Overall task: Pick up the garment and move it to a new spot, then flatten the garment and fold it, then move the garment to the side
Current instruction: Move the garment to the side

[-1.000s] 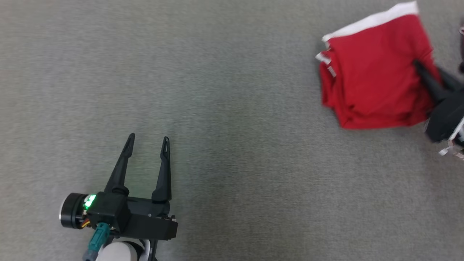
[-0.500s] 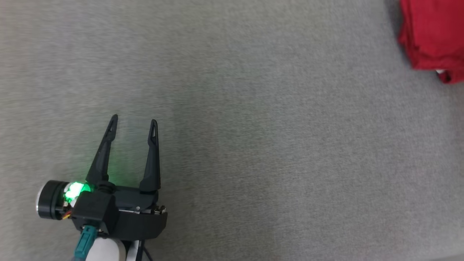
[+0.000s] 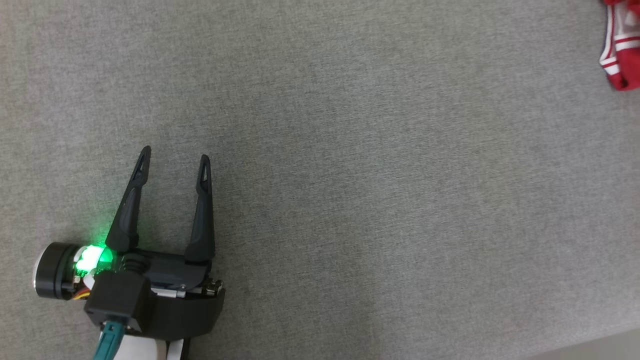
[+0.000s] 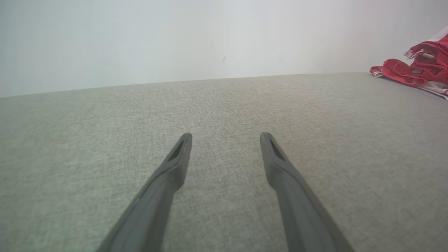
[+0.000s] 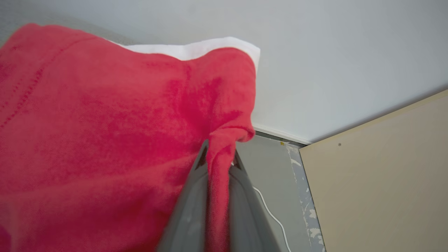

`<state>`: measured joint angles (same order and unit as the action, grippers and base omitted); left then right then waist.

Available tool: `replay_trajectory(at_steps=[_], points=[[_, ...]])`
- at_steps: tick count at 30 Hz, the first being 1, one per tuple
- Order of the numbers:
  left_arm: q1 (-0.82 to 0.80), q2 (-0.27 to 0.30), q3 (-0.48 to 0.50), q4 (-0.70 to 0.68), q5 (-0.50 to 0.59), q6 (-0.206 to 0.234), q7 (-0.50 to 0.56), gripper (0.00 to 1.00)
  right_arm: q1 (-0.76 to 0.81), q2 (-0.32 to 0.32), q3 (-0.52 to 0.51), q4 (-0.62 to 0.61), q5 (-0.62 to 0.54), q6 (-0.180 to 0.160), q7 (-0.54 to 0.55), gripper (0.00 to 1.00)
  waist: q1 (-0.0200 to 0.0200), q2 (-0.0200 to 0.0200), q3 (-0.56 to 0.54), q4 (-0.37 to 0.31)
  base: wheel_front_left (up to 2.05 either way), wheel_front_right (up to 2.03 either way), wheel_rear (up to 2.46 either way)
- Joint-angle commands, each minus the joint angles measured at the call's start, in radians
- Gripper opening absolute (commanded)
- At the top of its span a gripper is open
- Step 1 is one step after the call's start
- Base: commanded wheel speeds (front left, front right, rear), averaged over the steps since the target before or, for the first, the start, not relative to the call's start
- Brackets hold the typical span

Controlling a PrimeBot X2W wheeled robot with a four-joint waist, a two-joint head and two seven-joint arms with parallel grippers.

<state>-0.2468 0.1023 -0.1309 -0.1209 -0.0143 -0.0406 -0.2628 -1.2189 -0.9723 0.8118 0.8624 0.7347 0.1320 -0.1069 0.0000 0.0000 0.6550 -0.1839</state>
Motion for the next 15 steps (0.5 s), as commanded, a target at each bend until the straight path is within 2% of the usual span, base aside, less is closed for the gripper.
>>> replay_trajectory(at_steps=[1, 5, 6, 7, 8, 15], points=[[-0.007, 0.004, -0.003, 0.011, 0.007, 0.002, -0.002, 1.0, -0.015, 0.006, 0.002, 0.03, -0.011, -0.003, -0.003, 0.0, 0.0, 0.0, 0.008, 0.007, 0.0, 0.0, 0.0], [-0.01, 0.011, 0.0, 0.008, 0.003, 0.005, -0.002, 1.0, -0.049, 0.023, 0.002, 0.123, -0.031, -0.003, -0.021, 0.0, 0.0, 0.0, 0.018, 0.019, 0.0, 0.0, 0.0], [-0.01, 0.013, 0.001, 0.008, 0.002, 0.005, -0.002, 1.0, -0.054, 0.028, 0.004, 0.145, -0.039, -0.003, -0.029, 0.11, 0.0, 0.0, 0.021, 0.023, 0.0, 0.0, 0.0], [-0.011, 0.014, 0.001, 0.008, 0.002, 0.006, -0.002, 1.0, -0.066, 0.029, 0.007, 0.164, -0.051, -0.003, -0.04, 0.52, 0.0, 0.0, 0.023, 0.025, 0.0, 0.0, 0.0], [-0.012, 0.014, 0.0, 0.008, 0.002, 0.007, -0.002, 1.0, -0.082, 0.033, 0.002, 0.181, -0.057, -0.003, -0.061, 1.0, 0.0, 0.0, 0.026, 0.029, 0.0, 0.0, 0.0], [-0.003, 0.008, 0.001, 0.021, -0.01, 0.016, -0.002, 1.0, -0.139, 0.071, 0.002, 0.274, -0.127, -0.003, -0.133, 1.0, 0.0, 0.0, 0.006, 0.043, 0.0, 0.0, 0.0]])
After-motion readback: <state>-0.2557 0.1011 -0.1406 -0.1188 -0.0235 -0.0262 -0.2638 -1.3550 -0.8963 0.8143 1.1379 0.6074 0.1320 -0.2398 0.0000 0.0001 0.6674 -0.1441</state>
